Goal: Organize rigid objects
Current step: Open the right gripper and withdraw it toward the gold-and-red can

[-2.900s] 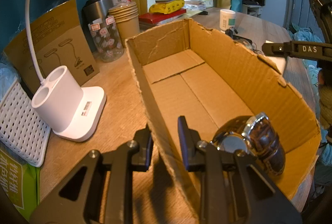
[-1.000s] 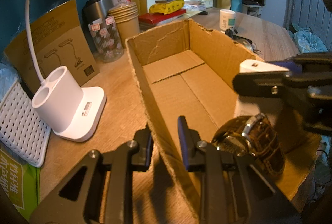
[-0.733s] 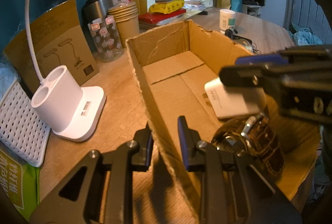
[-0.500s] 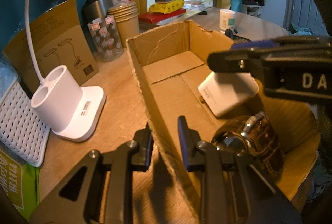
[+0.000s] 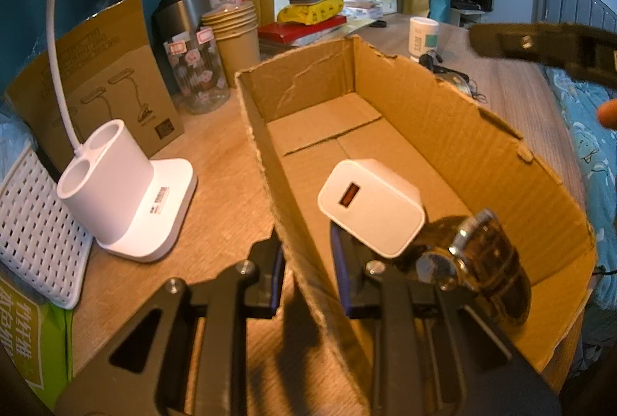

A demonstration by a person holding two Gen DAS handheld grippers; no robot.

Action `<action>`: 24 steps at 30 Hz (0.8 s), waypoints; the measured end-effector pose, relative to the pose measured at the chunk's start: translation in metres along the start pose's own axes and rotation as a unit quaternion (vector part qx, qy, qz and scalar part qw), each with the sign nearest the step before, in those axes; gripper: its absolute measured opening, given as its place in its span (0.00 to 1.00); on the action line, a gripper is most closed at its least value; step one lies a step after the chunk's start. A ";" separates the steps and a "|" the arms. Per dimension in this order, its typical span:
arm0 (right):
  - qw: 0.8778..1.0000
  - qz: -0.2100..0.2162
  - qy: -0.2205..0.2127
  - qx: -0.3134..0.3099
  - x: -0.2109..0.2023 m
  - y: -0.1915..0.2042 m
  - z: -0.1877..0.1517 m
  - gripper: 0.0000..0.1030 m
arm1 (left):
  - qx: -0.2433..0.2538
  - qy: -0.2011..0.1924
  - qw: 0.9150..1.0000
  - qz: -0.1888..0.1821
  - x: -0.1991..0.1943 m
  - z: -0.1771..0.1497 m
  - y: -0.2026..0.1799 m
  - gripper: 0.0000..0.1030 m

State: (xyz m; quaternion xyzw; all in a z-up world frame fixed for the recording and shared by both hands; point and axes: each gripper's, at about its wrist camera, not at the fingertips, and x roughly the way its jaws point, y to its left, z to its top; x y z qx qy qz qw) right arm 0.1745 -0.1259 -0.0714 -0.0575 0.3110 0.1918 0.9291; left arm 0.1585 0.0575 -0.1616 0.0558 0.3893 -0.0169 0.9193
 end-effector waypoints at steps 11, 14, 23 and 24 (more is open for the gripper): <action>0.998 -0.050 -0.004 0.029 -0.026 -0.042 -0.017 0.65 | 0.005 -0.005 1.000 0.007 -0.002 0.000 -0.002 0.23; 0.998 -0.061 -0.007 0.034 -0.033 -0.048 -0.019 0.65 | 0.007 -0.007 1.000 0.009 -0.003 0.000 -0.002 0.23; 0.995 -0.090 -0.006 0.046 -0.045 -0.066 -0.033 0.65 | 0.008 -0.011 1.000 0.018 -0.005 0.000 -0.003 0.23; 0.994 -0.095 -0.006 0.046 -0.046 -0.068 -0.034 0.65 | 0.008 -0.011 1.000 0.017 -0.004 0.001 -0.002 0.23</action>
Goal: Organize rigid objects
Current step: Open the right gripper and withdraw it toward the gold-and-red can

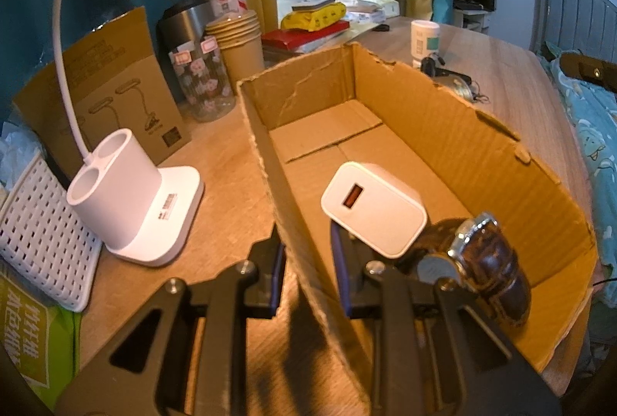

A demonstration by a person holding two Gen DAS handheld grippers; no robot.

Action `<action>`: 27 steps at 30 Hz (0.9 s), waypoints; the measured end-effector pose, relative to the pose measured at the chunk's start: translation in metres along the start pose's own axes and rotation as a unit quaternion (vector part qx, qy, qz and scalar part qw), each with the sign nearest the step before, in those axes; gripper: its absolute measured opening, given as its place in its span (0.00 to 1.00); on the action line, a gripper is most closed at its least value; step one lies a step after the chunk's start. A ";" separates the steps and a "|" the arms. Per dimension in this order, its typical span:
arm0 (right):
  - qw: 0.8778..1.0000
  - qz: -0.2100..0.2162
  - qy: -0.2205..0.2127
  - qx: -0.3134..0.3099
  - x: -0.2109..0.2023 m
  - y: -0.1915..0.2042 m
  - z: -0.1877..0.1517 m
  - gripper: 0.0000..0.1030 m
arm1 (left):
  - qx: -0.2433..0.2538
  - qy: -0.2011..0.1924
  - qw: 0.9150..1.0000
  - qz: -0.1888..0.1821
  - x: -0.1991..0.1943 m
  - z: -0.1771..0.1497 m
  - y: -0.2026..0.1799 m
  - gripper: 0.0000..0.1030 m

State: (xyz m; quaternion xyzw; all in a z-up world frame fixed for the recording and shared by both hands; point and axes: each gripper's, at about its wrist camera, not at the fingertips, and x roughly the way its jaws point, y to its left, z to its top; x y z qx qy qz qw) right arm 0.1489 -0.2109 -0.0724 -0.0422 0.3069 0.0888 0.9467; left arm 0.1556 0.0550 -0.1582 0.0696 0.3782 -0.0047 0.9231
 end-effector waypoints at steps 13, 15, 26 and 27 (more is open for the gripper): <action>1.000 -0.024 0.012 0.011 0.022 -0.024 -0.002 0.66 | -0.003 0.003 1.000 -0.004 0.001 0.000 0.001 0.23; 1.000 -0.024 0.015 0.012 0.028 -0.026 -0.002 0.67 | -0.004 0.004 1.000 -0.005 0.002 -0.001 0.001 0.23; 0.999 -0.015 0.040 -0.001 0.077 -0.018 0.004 0.67 | -0.005 0.005 1.000 -0.007 0.003 -0.001 0.001 0.23; 0.999 -0.014 0.041 -0.002 0.081 -0.016 0.005 0.67 | -0.005 0.005 1.000 -0.008 0.003 -0.001 0.001 0.23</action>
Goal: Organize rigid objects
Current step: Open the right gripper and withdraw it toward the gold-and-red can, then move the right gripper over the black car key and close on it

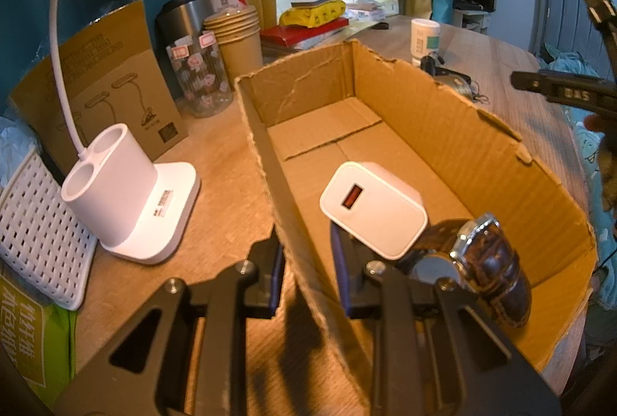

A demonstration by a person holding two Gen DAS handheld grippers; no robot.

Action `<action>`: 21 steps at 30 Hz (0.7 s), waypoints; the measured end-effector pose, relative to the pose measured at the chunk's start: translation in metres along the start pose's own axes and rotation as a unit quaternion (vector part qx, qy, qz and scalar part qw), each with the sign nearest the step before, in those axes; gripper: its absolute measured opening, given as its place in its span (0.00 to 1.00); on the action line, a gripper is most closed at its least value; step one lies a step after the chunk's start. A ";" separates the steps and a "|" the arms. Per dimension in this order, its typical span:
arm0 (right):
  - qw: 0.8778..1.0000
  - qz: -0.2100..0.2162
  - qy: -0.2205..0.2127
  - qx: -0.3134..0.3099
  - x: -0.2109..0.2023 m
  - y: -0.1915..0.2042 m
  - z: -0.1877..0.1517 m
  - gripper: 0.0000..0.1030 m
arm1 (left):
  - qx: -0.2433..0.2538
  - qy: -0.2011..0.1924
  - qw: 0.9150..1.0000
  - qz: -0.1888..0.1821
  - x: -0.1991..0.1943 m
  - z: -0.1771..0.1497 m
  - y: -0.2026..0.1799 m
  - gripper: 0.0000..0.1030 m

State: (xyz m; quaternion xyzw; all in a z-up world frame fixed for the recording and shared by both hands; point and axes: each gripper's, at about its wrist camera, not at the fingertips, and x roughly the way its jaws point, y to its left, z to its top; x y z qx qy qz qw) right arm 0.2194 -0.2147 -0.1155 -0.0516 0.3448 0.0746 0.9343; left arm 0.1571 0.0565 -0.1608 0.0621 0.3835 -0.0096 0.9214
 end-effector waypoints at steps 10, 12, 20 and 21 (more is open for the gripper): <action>1.000 0.013 0.007 -0.007 0.032 0.014 0.015 0.67 | -0.001 0.001 1.000 -0.002 0.001 0.000 -0.001 0.23; 1.000 0.015 0.009 -0.010 0.037 0.017 0.017 0.67 | -0.001 0.001 1.000 -0.002 0.001 0.000 0.000 0.23; 0.999 0.023 0.018 -0.019 0.060 0.025 0.025 0.67 | -0.001 0.001 1.000 -0.003 0.001 -0.001 -0.001 0.23; 0.999 0.026 0.019 -0.019 0.064 0.025 0.028 0.67 | -0.001 0.001 1.000 -0.003 0.001 -0.001 -0.001 0.23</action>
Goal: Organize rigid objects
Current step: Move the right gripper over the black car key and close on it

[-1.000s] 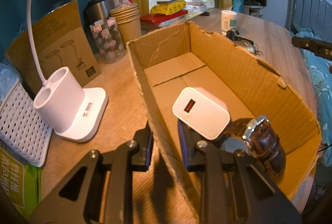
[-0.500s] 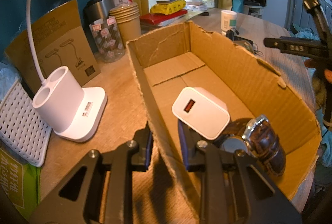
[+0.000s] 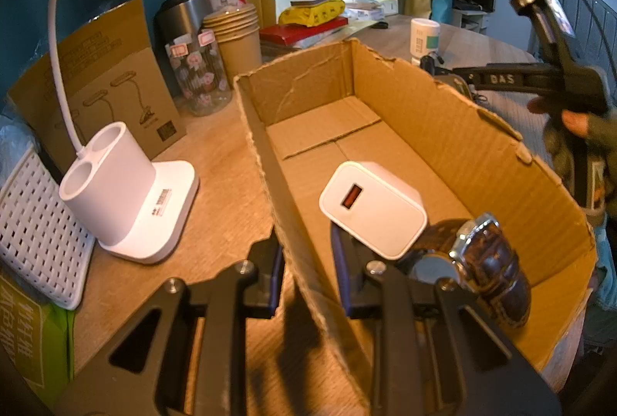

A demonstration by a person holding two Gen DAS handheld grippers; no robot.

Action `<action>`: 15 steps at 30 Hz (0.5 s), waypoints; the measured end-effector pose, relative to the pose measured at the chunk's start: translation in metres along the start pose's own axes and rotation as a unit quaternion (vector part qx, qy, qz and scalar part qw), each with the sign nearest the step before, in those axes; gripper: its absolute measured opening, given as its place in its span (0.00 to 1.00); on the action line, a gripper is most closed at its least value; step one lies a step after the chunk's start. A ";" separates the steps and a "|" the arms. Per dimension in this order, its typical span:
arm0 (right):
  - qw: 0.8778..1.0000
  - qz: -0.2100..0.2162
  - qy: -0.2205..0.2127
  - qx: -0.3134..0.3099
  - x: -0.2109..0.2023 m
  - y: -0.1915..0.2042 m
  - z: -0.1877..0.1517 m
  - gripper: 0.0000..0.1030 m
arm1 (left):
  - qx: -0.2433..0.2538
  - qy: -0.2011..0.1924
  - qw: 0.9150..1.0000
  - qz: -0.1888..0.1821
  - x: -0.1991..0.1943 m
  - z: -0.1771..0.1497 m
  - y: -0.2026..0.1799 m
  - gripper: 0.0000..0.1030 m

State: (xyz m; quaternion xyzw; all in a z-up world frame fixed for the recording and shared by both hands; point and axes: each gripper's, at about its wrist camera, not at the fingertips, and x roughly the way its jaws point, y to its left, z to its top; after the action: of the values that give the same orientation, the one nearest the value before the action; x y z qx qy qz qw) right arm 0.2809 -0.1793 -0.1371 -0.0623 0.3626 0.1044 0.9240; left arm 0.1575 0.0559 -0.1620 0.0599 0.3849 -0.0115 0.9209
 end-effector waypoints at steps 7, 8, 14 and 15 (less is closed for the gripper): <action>1.000 0.013 0.017 -0.004 0.022 -0.003 0.015 0.67 | 0.000 0.000 1.000 0.000 0.000 0.000 0.000 0.23; 1.000 0.012 0.017 -0.006 0.024 -0.003 0.017 0.67 | 0.000 0.000 1.000 0.000 0.000 0.000 0.000 0.23; 0.999 0.039 0.033 0.012 0.035 -0.009 0.022 0.67 | 0.000 0.000 1.000 0.000 0.000 0.000 0.000 0.23; 0.998 0.046 0.037 0.019 0.038 -0.011 0.022 0.67 | 0.000 0.000 1.000 0.000 0.000 0.000 0.000 0.23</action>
State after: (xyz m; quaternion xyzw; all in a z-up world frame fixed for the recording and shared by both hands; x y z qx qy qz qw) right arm 0.3249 -0.1800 -0.1464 -0.0316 0.4011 0.1378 0.9051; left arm 0.1573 0.0554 -0.1619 0.0603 0.3849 -0.0115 0.9209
